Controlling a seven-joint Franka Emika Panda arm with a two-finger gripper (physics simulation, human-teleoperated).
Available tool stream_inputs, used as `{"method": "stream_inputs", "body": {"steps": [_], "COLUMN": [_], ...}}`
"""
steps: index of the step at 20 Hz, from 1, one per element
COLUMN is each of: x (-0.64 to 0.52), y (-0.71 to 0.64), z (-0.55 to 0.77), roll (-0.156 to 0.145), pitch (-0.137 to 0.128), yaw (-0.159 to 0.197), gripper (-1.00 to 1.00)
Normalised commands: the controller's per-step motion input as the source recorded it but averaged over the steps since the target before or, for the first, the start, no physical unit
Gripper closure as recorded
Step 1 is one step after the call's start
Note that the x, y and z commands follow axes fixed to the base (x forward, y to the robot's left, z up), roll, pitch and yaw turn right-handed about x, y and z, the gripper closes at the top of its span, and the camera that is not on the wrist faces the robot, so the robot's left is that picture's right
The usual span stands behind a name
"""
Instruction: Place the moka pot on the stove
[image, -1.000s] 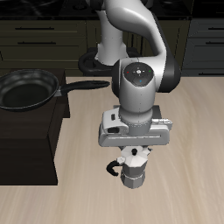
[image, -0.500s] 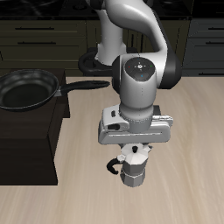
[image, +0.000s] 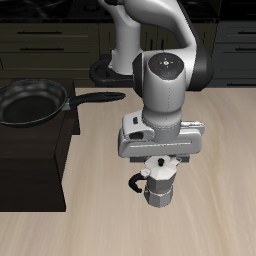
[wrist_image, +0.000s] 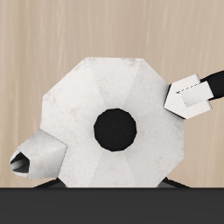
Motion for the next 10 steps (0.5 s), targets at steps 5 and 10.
{"method": "stream_inputs", "body": {"steps": [5, 10], "x": [-0.13, -0.21], "y": [0.06, 0.12], "z": [0.27, 0.25], "roll": [0.005, 0.032], "pitch": [-0.034, -0.030], "yaw": [-0.012, -0.002], "gripper": [1.00, 1.00]}}
